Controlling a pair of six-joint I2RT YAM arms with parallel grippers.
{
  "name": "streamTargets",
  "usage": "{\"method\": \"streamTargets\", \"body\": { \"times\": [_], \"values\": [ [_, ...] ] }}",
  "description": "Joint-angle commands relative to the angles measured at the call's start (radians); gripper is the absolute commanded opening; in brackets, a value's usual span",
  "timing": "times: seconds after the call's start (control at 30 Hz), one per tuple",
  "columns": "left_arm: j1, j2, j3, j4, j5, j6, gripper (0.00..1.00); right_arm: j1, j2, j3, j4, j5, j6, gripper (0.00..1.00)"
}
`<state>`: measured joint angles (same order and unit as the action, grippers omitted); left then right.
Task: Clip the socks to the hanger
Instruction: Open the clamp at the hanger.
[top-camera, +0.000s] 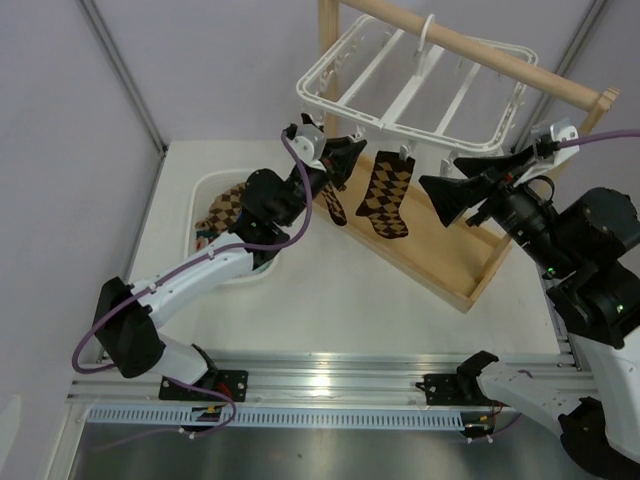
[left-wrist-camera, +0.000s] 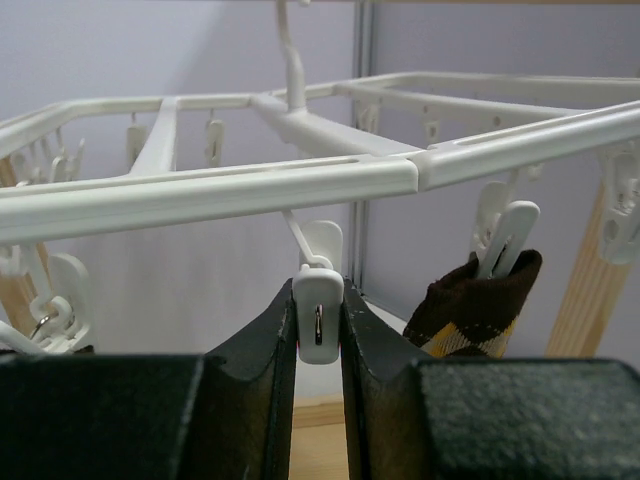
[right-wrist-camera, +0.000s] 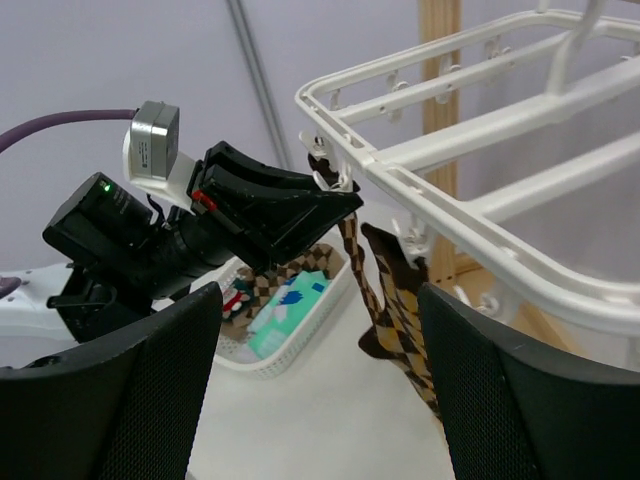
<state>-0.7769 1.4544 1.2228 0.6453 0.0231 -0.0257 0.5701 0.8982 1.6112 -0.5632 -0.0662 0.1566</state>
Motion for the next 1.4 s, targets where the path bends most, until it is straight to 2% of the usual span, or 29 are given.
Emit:
{"method": "streamTargets", "body": {
  "times": [0.0, 0.37, 0.83, 1.37],
  "values": [
    [-0.021, -0.061, -0.009, -0.012, 0.069, 0.001, 0.10, 0.005, 0.071, 0.073, 0.016, -0.118, 0.044, 0.81],
    [-0.059, -0.066, 0.029, -0.096, 0.092, 0.056, 0.10, 0.004, 0.248, 0.118, 0.094, -0.205, 0.126, 0.77],
    [-0.085, -0.075, 0.037, -0.136, 0.106, 0.079, 0.10, 0.002, 0.308, 0.036, 0.219, -0.067, 0.161, 0.72],
    [-0.094, -0.081, 0.086, -0.210, 0.112, 0.087, 0.11, 0.040, 0.340, -0.033, 0.301, 0.014, 0.147, 0.68]
  ]
}}
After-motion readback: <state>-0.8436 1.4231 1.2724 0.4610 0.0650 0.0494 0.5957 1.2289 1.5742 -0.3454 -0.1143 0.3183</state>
